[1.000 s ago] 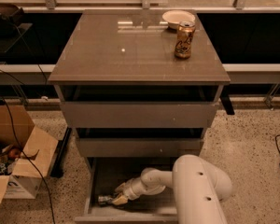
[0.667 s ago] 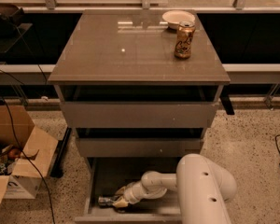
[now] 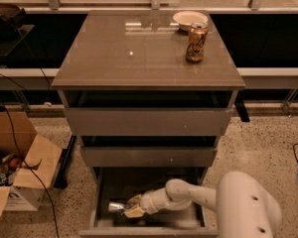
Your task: Pick redbull can from bottom drawer and place on counter
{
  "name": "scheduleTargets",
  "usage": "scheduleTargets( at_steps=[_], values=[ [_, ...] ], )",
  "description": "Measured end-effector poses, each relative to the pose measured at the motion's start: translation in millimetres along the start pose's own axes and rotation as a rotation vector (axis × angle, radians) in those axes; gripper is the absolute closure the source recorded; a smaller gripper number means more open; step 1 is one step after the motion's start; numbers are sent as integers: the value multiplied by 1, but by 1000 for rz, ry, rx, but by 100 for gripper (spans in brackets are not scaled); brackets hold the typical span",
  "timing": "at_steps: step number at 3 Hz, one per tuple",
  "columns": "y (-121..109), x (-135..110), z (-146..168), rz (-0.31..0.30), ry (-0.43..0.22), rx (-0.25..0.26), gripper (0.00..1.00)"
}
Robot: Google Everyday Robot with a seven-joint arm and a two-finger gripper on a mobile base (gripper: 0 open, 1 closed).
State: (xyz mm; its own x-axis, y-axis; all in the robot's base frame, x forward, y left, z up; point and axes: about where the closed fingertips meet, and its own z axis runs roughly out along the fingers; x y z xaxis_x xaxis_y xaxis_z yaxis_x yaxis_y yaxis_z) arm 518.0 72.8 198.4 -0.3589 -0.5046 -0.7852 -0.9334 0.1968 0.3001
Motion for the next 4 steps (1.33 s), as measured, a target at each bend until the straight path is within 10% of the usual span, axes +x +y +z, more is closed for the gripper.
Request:
scheduleTargets(
  at_steps=[2, 4],
  values=[
    [2, -72, -135, -32, -132, -47, 100],
    [48, -171, -268, -271, -198, -50, 100]
  ],
)
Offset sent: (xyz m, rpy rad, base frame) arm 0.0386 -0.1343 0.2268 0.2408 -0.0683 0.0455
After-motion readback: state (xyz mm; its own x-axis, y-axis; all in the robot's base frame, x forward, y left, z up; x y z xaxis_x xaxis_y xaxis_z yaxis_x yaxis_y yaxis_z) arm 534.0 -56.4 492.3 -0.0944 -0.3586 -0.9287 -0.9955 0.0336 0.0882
